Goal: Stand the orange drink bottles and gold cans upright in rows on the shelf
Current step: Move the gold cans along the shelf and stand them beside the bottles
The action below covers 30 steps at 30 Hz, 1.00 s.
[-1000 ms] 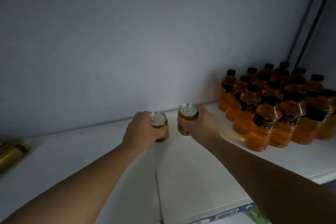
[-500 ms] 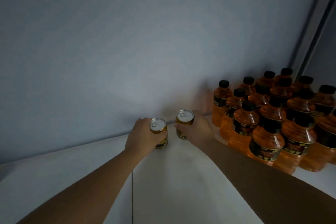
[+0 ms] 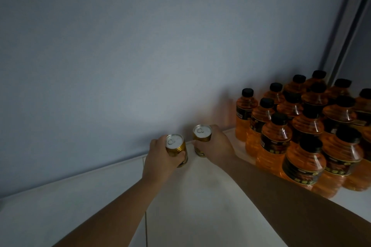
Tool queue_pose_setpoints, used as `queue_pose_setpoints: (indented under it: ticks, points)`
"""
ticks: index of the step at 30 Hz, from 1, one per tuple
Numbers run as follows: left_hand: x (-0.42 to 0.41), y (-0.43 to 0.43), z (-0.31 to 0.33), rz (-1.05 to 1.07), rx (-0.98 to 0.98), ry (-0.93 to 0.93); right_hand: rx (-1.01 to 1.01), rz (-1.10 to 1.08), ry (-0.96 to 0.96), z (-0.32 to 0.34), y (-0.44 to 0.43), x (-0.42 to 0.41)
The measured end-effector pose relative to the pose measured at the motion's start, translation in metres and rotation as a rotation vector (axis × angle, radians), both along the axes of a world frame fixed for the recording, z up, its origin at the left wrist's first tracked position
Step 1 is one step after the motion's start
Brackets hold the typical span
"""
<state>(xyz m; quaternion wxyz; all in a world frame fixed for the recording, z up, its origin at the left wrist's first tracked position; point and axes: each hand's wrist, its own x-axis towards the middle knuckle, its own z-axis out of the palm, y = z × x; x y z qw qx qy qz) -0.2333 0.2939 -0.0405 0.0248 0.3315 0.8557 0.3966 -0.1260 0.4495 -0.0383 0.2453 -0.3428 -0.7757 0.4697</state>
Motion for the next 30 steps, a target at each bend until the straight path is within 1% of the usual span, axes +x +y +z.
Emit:
queue_pose_setpoints:
  ticks: [7,11,30]
  points:
    - [-0.002,0.002,-0.002,0.012,0.006,0.015,-0.014,0.037,0.012,-0.007,0.002,0.003]
    - [-0.003,0.002,-0.003,0.015,0.013,0.006,-0.022,0.013,0.017,-0.009,0.001,0.006]
    - [-0.002,0.005,-0.006,0.000,0.040,-0.033,0.071,0.033,-0.083,-0.008,-0.001,0.012]
